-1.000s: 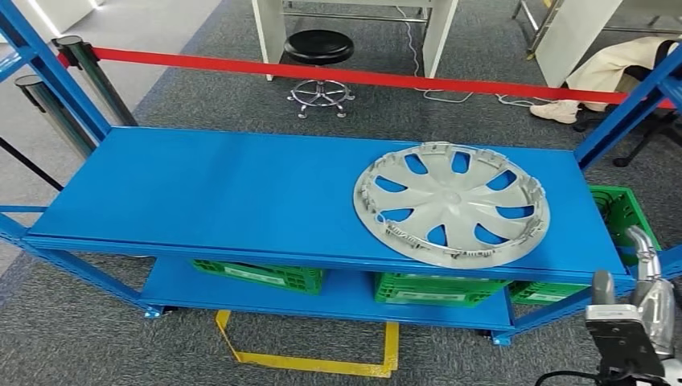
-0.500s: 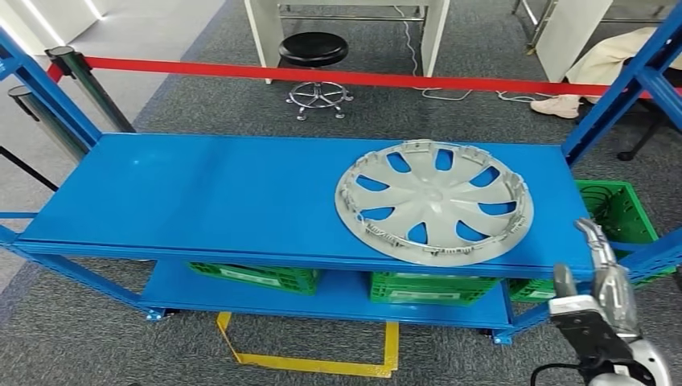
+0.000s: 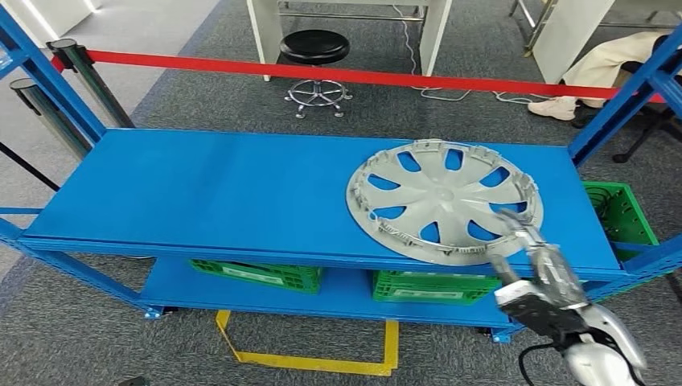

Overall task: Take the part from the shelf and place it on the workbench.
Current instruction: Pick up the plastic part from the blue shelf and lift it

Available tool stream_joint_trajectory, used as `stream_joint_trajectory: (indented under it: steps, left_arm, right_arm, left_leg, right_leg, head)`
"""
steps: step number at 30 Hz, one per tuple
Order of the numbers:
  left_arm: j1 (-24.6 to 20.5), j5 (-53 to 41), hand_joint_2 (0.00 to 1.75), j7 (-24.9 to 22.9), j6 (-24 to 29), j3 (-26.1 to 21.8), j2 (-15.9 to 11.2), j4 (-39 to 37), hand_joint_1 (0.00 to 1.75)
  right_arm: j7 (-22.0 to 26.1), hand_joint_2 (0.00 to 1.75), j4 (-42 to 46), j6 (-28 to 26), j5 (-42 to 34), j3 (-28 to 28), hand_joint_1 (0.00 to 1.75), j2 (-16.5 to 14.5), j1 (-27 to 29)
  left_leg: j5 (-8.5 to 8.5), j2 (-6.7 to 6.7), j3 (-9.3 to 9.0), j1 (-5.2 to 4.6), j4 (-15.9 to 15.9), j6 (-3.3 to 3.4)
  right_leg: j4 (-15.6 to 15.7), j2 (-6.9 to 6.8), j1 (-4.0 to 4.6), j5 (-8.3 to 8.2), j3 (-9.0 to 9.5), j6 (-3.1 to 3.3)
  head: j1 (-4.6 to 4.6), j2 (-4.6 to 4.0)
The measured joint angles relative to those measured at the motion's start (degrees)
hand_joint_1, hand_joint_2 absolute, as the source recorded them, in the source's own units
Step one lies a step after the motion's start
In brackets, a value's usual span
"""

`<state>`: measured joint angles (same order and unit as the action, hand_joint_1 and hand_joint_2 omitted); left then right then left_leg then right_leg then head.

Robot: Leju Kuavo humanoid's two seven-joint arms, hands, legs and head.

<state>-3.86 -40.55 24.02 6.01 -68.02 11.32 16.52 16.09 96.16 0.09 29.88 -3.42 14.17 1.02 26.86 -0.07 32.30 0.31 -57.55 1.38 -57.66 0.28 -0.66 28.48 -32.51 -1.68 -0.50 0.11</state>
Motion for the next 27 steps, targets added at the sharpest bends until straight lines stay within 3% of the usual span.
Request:
stream_joint_trajectory:
  steps: [10,12,13,15,17,19,20,22,24,25,27]
  left_arm:
    - [-0.1,-0.4,0.00,0.0,0.0,0.3,-0.1,-0.1,0.00]
    - [-0.3,-0.8,0.00,-0.2,0.0,0.7,-0.2,-0.2,0.00]
    - [-0.4,-1.2,0.00,-0.4,0.1,1.0,-0.4,-0.4,0.00]
    - [-0.6,-2.1,0.00,-1.1,0.1,1.9,-0.6,-0.8,0.00]
    - [-0.9,-2.6,0.00,-1.8,0.1,2.9,-0.9,-1.2,0.00]
    - [-0.9,-2.7,0.00,-2.0,0.0,3.2,-1.1,-1.3,0.00]
    - [-0.9,-2.7,0.00,-2.0,0.0,3.3,-1.1,-1.4,0.00]
    - [-0.9,-2.7,0.00,-2.0,0.0,3.4,-1.2,-1.4,0.00]
    - [-1.2,-2.7,0.00,-2.1,0.1,3.6,-1.2,-1.4,0.00]
    - [-1.3,-2.7,0.00,-2.3,0.1,3.6,-1.2,-1.4,0.00]
    - [-1.3,-2.7,0.00,-2.6,0.3,3.6,-1.1,-1.4,0.00]
  right_arm:
    - [0.1,0.00,-1.1,0.4,0.8,-1.2,0.00,0.7,-1.3]
    - [0.1,0.00,-2.6,0.8,2.0,-3.0,0.00,1.6,-3.4]
    - [-0.3,0.00,-4.4,0.9,3.3,-5.4,0.00,2.2,-5.6]
    - [-3.2,0.00,-9.7,0.4,8.5,-12.8,0.00,2.9,-12.1]
    - [-6.4,0.00,-15.5,-0.4,13.0,-20.3,0.00,3.2,-18.2]
    - [-8.0,0.00,-18.3,-0.6,14.6,-23.1,0.00,3.2,-20.2]
    - [-9.1,0.00,-18.9,-0.7,15.6,-23.6,0.00,3.2,-20.6]
    - [-12.1,0.87,-20.6,-0.9,18.2,-24.7,0.00,3.2,-21.9]
    - [-15.1,1.75,-22.9,-1.4,20.5,-25.6,0.00,3.2,-23.6]
    - [-16.3,1.75,-24.2,-1.6,21.3,-25.9,0.00,3.2,-24.4]
    - [-18.0,1.75,-26.9,-1.7,22.6,-26.3,0.00,3.2,-25.6]
  left_leg:
    - [-0.07,0.02,0.02,-0.04,0.0,0.14]
    - [-0.13,0.03,0.12,-0.05,0.0,0.34]
    - [-0.15,0.03,0.16,-0.07,0.0,0.43]
    - [-0.08,-0.04,0.25,-0.20,-0.2,0.07]
    - [3.76,-0.12,3.72,-0.21,-7.8,-1.41]
    - [7.33,-0.12,7.88,-0.11,-16.7,-2.48]
    - [6.55,-0.12,8.06,-0.10,-16.8,-2.45]
    - [2.28,-0.12,5.51,-0.11,-10.7,-2.11]
    - [-0.60,-0.12,2.43,-0.25,-3.5,-1.67]
    - [-0.98,-0.13,1.68,-0.34,-1.5,-1.49]
    - [-0.75,-0.17,1.53,-0.42,-0.6,-1.07]
  right_leg:
    - [-1.1,-0.08,0.01,0.80,-0.52,-0.17]
    - [-5.3,-0.13,-0.02,3.11,-2.41,-0.40]
    - [-9.4,-0.15,-0.04,4.51,-4.37,-0.56]
    - [-7.2,-0.16,-0.01,2.46,-3.56,-0.34]
    - [-0.4,-0.28,-0.07,-0.79,-0.37,0.97]
    - [0.0,-0.36,-0.16,-0.66,0.03,1.94]
    - [0.0,-0.30,-0.14,-0.64,0.07,1.96]
    - [0.0,-0.15,-0.14,-0.59,0.26,1.90]
    - [-0.1,-0.06,0.05,-0.48,0.25,1.64]
    - [-0.1,-0.07,0.13,-0.47,0.14,1.42]
    - [0.0,-0.15,0.18,-0.56,-0.02,0.83]
  head:
    - [-0.19,0.00]
    - [-0.33,0.00]
    - [-0.38,0.00]
    - [-0.36,0.00]
    - [-0.04,0.00]
    - [0.27,0.00]
    - [0.27,0.00]
    - [0.29,0.00]
    - [0.26,0.00]
    - [0.21,0.00]
    - [0.19,0.00]
